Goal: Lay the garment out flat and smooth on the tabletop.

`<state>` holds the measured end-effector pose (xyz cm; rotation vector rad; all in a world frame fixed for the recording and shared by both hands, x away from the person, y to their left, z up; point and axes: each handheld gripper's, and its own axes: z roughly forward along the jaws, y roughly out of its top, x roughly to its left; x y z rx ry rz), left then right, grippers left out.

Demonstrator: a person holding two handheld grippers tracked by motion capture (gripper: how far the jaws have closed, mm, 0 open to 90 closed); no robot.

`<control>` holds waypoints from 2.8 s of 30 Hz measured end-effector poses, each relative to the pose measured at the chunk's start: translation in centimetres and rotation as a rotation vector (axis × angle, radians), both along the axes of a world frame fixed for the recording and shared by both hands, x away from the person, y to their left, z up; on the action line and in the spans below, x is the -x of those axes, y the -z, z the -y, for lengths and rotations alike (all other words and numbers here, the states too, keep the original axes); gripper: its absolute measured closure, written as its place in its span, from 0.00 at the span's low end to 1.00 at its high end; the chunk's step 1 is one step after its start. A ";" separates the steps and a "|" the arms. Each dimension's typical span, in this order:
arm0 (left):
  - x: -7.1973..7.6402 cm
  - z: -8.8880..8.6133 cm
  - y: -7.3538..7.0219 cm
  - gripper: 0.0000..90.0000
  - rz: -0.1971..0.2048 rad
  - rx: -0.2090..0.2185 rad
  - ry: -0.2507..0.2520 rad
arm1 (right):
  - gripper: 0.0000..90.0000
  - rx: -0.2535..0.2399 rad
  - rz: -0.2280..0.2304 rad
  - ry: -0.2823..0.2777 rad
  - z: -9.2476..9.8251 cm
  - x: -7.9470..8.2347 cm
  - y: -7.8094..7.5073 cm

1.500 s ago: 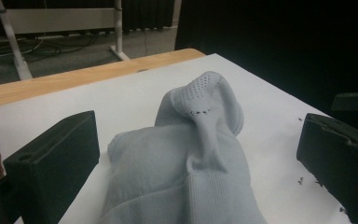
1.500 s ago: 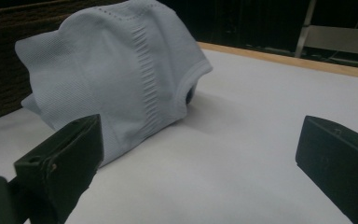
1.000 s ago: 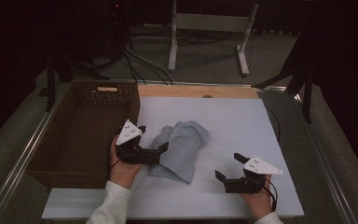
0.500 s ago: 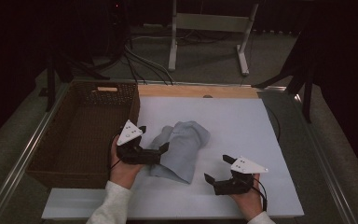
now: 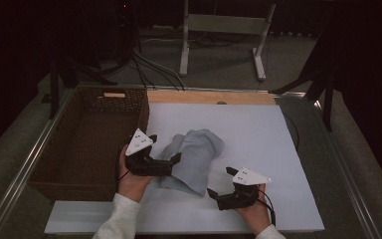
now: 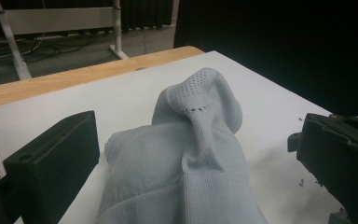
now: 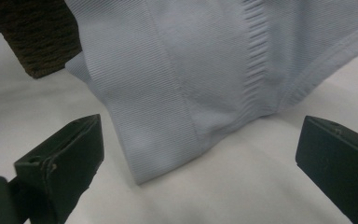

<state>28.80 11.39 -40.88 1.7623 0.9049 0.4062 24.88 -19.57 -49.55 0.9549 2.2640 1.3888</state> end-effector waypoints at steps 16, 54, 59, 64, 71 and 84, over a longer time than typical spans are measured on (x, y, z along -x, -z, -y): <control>0.0 -0.1 -0.1 0.00 0.000 0.007 -0.001 | 0.01 0.045 -0.027 -0.033 -2.1 -0.3 0.5; 0.1 -0.3 -0.1 0.00 0.003 0.011 -0.003 | 0.57 0.265 -0.099 0.007 -5.2 -0.5 2.1; 0.0 -0.2 0.0 0.00 0.000 0.009 0.000 | 0.85 0.213 -0.146 0.012 -4.3 -0.9 1.8; 0.0 -0.2 0.0 0.00 -0.001 0.009 0.001 | 0.98 0.190 -0.141 0.021 -3.8 -0.9 1.0; 0.0 -0.1 0.0 0.00 -0.002 0.006 0.004 | 0.98 0.136 -0.095 0.039 -2.5 -0.7 -1.1; 0.1 -0.1 0.0 0.00 -0.002 0.006 0.007 | 0.98 0.132 -0.058 0.070 -0.2 -0.1 -2.7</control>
